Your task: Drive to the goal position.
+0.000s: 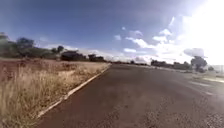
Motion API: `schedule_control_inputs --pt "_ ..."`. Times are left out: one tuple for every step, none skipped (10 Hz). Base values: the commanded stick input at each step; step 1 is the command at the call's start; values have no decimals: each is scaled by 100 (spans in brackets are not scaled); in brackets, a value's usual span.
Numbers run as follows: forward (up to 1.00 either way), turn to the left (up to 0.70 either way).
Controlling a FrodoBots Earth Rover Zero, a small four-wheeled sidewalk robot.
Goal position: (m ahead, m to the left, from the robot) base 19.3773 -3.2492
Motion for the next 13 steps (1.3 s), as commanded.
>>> schedule_control_inputs --pt "50 0" --pt "50 0" --pt "50 0" --pt "50 0" --pt "50 0" --pt "50 0" --pt "50 0" --pt "50 0" --pt "50 0" --pt "50 0" --pt "50 0" --pt "50 0" --pt "50 0"
